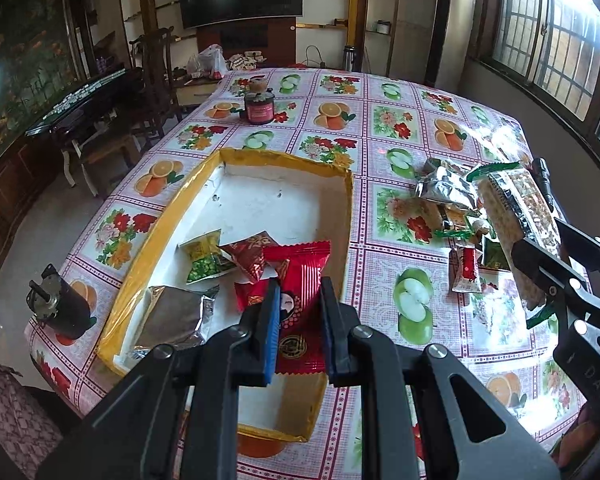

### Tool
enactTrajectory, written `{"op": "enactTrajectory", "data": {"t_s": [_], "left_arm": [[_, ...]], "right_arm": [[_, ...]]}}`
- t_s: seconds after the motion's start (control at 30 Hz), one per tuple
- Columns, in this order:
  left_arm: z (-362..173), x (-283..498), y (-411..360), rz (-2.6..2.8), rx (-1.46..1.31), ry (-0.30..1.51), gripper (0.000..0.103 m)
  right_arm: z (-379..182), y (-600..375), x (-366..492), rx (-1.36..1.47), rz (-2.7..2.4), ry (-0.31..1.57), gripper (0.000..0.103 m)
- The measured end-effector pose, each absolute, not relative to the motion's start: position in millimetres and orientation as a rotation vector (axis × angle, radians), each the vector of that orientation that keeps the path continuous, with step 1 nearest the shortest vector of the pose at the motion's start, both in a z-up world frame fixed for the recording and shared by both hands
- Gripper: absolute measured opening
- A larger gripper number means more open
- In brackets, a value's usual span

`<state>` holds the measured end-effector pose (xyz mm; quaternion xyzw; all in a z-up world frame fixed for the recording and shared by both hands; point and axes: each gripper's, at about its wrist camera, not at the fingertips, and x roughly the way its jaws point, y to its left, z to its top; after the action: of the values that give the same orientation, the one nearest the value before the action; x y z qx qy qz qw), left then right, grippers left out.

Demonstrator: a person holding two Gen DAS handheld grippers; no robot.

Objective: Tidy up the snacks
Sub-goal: 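Carry the red snack bar and cracker pack over the white tray with both tools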

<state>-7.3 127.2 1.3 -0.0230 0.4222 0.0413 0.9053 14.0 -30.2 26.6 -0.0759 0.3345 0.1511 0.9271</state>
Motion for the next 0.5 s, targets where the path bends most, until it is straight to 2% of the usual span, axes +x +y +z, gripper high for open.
{"op": "enactTrajectory", "data": {"t_s": [0.5], "left_arm": [[-10, -2, 181, 0.167, -0.096, 0.897, 0.020]], "right_arm": [[26, 31, 31, -0.231, 0.387, 0.669, 0.046]]}}
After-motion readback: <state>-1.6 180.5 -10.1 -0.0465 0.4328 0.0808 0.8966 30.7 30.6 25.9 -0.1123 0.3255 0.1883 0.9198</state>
